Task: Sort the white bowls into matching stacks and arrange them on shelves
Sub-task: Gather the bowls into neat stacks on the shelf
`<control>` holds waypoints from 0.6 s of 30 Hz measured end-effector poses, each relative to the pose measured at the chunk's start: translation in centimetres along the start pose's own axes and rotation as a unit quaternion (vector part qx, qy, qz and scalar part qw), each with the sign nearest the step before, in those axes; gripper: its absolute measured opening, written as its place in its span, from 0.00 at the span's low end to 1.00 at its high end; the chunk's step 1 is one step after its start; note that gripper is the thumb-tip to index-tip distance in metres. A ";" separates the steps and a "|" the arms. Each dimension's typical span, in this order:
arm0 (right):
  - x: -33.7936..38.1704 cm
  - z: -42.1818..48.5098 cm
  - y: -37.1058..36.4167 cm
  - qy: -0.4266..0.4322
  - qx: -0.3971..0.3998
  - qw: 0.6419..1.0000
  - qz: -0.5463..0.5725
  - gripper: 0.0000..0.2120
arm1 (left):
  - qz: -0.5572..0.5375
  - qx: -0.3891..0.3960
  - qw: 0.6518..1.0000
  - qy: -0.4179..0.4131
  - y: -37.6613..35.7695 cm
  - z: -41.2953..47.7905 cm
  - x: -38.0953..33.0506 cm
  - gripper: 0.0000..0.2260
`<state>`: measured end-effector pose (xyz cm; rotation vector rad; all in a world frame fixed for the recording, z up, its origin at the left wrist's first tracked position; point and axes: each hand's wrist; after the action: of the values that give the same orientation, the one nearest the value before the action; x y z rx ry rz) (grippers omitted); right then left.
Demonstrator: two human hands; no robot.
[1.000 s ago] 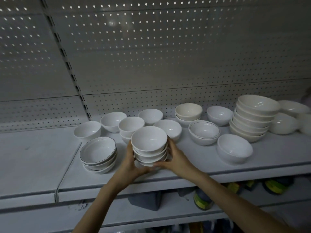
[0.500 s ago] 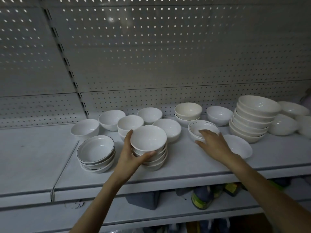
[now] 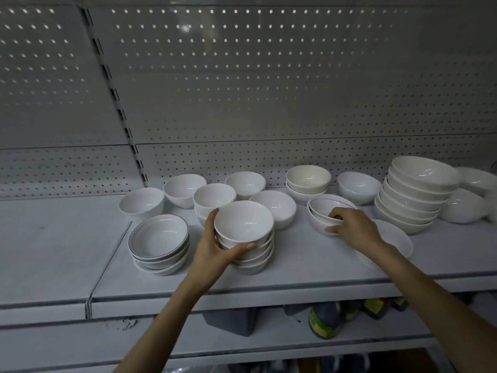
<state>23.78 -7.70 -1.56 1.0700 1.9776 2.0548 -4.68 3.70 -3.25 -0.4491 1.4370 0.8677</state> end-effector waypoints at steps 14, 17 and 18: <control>-0.3 0.6 1.9 0.041 -0.045 0.991 0.120 0.04 | 0.047 0.073 0.996 0.034 1.0 -0.2 -2.0 0.57; 0.7 -0.3 2.8 0.074 -0.084 0.984 0.139 0.04 | 0.086 0.066 0.993 0.038 1.4 -0.4 -3.8 0.63; 1.3 -0.7 3.3 0.088 -0.099 0.981 0.143 0.04 | 0.123 0.056 0.991 0.023 1.4 -0.6 -4.6 0.61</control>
<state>23.71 -8.12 1.98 1.2282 1.7250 2.5109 -5.68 3.02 1.47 -0.2100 1.5969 0.9717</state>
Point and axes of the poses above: each hand's wrist, its own z-axis towards the middle knuckle, its own y-axis out of the back of the hand, x = y × z, and after that the axes turned 10 degrees about x, right-handed
